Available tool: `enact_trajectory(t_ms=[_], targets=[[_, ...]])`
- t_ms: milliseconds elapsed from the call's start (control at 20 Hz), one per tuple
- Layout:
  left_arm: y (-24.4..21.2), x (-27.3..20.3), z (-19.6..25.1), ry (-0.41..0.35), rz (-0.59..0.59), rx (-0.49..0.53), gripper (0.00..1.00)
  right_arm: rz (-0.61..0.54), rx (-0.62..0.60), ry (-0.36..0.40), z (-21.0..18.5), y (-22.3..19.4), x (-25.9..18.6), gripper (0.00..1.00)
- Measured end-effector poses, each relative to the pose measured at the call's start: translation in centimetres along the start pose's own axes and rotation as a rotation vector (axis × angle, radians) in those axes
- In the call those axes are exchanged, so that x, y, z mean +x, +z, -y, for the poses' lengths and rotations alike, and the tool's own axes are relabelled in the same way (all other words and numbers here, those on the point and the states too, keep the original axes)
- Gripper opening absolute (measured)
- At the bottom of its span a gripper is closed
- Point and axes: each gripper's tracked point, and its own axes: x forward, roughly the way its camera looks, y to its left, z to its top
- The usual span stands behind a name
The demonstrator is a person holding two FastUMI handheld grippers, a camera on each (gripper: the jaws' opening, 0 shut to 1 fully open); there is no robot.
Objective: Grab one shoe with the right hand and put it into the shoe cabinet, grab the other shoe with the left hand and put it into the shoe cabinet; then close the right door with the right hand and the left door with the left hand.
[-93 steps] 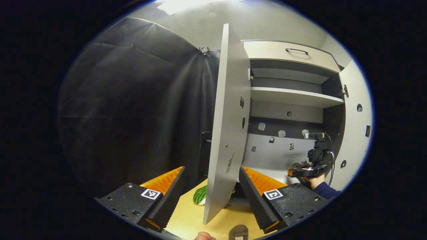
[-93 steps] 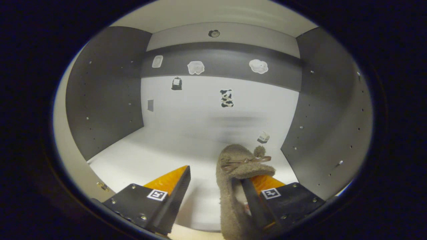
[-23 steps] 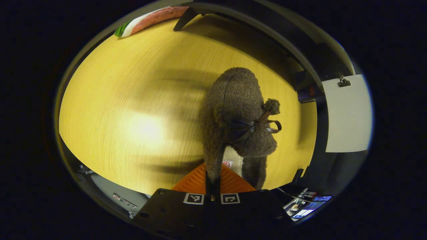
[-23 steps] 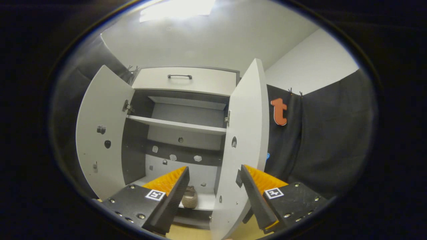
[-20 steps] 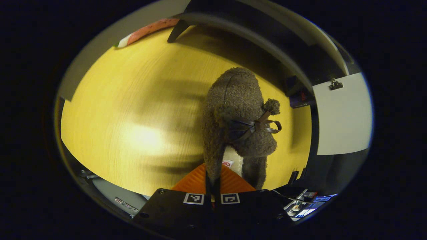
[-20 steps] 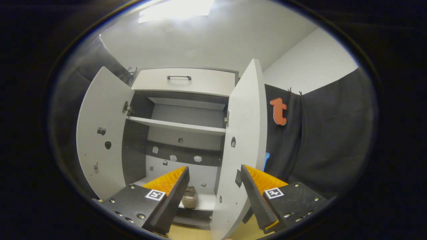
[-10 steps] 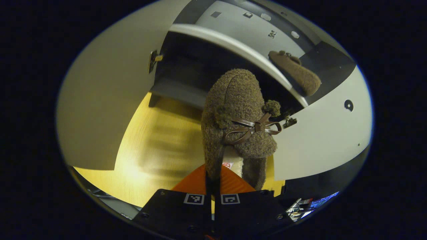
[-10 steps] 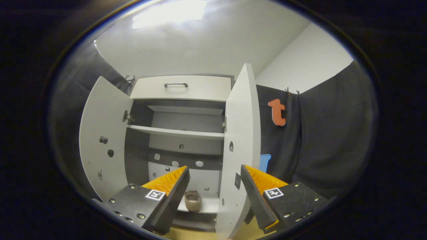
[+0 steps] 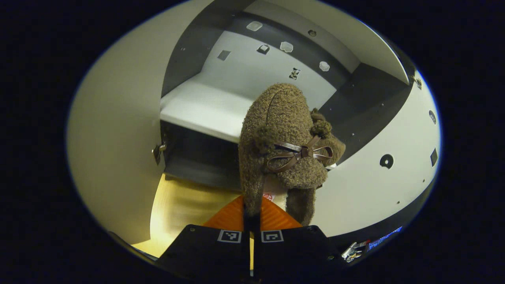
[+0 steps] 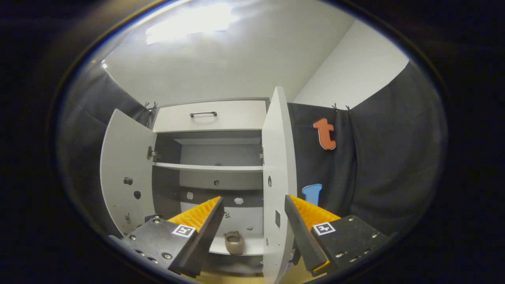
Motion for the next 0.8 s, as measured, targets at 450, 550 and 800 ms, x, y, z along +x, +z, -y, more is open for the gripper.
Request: enact_trajectory(t_ms=[450,550,800], targets=[[9.6,3.4,0.6,0.034,0.097,0.044,0.04,0.013,0.018,-0.083,4.0,1.5,-2.0,0.92],[10.6,4.5,0.3,0.046,0.09,0.041,0.04,0.008,0.006,-0.105,4.7,1.6,-2.4,0.92],[12.9,6.8,0.5,0.052,0.086,0.033,0.04,-0.004,-0.027,-0.162,6.2,1.4,-3.1,0.89]])
